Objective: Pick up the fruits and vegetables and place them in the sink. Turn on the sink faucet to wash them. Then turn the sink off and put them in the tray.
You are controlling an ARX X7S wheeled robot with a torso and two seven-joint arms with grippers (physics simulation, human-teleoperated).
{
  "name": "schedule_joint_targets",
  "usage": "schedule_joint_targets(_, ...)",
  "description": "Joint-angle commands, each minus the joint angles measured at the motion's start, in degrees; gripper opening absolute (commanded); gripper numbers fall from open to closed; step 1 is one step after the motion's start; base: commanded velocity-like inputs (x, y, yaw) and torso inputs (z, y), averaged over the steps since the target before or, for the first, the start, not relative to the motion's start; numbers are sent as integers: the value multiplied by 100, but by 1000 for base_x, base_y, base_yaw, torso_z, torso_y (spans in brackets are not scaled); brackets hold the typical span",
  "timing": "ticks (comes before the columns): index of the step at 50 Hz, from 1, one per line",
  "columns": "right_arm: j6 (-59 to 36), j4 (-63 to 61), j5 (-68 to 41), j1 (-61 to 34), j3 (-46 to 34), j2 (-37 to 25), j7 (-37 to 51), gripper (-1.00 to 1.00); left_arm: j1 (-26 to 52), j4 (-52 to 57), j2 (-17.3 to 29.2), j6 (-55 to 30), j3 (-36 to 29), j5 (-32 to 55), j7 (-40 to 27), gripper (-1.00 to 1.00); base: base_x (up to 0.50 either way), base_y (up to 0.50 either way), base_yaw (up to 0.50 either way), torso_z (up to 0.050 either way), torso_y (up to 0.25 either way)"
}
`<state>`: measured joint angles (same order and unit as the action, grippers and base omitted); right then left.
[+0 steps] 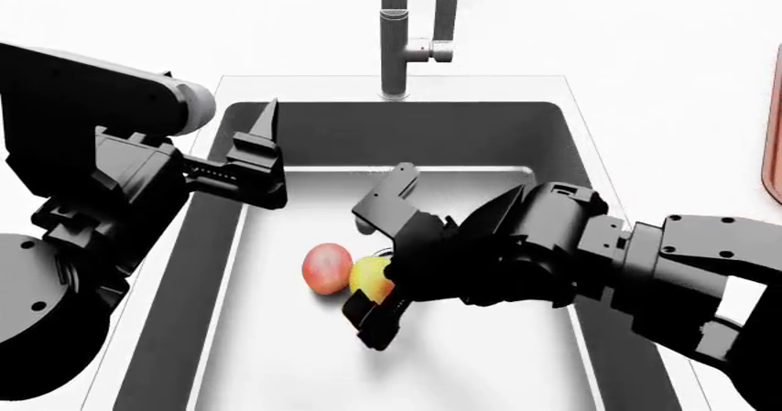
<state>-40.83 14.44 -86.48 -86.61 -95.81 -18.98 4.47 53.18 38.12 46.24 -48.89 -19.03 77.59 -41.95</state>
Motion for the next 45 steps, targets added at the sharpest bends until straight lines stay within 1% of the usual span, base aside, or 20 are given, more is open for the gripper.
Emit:
schedule_joint_targets(1, -18, 270, 45, 184, -94, 108, -144, 100, 29, -15, -6, -10, -27, -1, -9, 100, 0, 0, 0, 0, 0)
schedule_joint_targets(2, -14, 274, 49, 194, -97, 110, -151, 100, 25, -17, -6, -6, -29, -7, -5, 100, 0, 0, 0, 0, 0)
schedule_joint_targets(3, -12, 270, 50, 198, -96, 106, -153, -100, 20, -22, -8, -3, -32, -15, -1, 100, 0, 0, 0, 0, 0)
schedule_joint_targets(7, -23, 79, -2, 131, -40, -24, -43, -100, 7, -11, -3, 6, -34, -7, 0, 100, 0, 0, 0, 0, 0)
schedule_joint_targets(9, -58, -144, -74, 38, 19, -184, 120, -100, 1, 3, -5, 2, -45, -2, -3, 100, 0, 0, 0, 0, 0)
schedule_joint_targets(18, -298, -1414, -588, -377, 286, -1218, 1136, -100, 130, 54, -21, -152, -200, 38, 88, 100, 0, 0, 0, 0, 0)
schedule_joint_targets(22, -385, -1874, -847, -598, 425, -1648, 1532, -100, 475, 148, -53, -442, -399, 127, 176, 100, 0, 0, 0, 0, 0)
schedule_joint_targets(26, -344, -2136, -998, -730, 570, -1937, 1788, -100, 1046, 124, -188, -845, -686, 91, 305, 100, 0, 0, 0, 0, 0)
schedule_joint_targets(30, -264, -2425, -1160, -913, 771, -2168, 2035, -100, 1534, -101, -442, -1275, -1287, -546, 656, 100, 0, 0, 0, 0, 0)
schedule_joint_targets(34, -321, -2617, -1305, -1185, 919, -2323, 2235, -100, 1841, -322, -634, -1434, -1777, -1119, 1040, 100, 0, 0, 0, 0, 0)
schedule_joint_targets(37, -350, -2681, -1410, -1322, 994, -2422, 2390, -100, 2038, -399, -695, -1567, -2169, -1401, 1424, 100, 0, 0, 0, 0, 0)
schedule_joint_targets(40, -358, -2697, -1443, -1358, 1018, -2450, 2443, -100, 2099, -423, -710, -1604, -2303, -1485, 1555, 100, 0, 0, 0, 0, 0)
schedule_joint_targets(45, -362, -2700, -1451, -1365, 1027, -2457, 2456, -100, 2117, -430, -712, -1608, -2342, -1504, 1585, 100, 0, 0, 0, 0, 0)
